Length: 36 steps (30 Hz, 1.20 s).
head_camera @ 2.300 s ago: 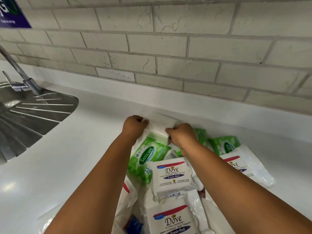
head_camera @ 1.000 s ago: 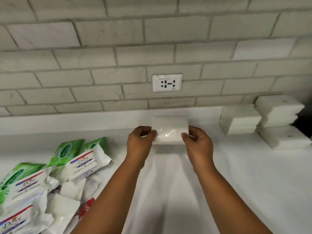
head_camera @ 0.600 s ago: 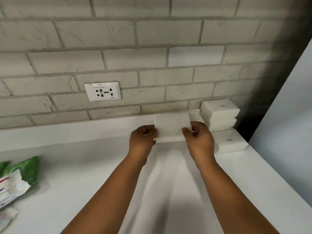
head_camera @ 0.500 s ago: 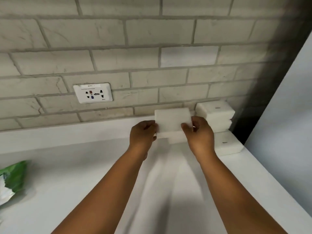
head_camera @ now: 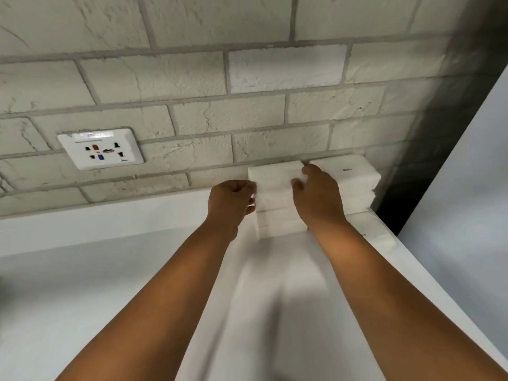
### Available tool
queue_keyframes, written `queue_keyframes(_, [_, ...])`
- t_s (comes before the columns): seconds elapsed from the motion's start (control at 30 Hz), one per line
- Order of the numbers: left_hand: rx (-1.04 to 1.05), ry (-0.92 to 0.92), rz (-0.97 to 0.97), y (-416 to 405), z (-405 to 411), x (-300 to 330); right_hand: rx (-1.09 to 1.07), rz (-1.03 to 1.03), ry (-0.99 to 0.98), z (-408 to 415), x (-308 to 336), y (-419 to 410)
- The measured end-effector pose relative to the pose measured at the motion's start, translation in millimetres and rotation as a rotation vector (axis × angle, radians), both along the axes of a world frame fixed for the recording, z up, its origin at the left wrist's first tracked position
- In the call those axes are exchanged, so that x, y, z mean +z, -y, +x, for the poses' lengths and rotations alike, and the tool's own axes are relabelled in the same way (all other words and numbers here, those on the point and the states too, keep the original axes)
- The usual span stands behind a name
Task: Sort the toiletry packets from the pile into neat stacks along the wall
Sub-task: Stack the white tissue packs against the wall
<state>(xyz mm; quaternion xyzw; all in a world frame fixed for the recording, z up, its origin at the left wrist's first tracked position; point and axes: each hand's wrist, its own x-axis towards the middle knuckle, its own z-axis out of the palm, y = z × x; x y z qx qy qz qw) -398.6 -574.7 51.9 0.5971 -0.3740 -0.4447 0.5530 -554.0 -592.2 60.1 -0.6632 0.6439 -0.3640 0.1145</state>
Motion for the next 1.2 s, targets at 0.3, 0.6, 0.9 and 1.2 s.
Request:
queue_keyframes(0.3, [0.046,0.008,-0.014,4,-4,-5,-0.059,-0.236,-0.231,8,-22,8])
queue_keyframes(0.6, [0.085,0.104,-0.005,3,-5,-11,0.207,-0.33,-0.225,5,-30,4])
queue_keyframes(0.9, [0.042,0.021,0.06,9,-4,-8,0.191,-0.313,-0.251,8,-30,9])
queue_keyframes(1.2, [0.012,0.227,0.039,-23,18,25,0.179,-0.274,-0.299,22,-10,-19])
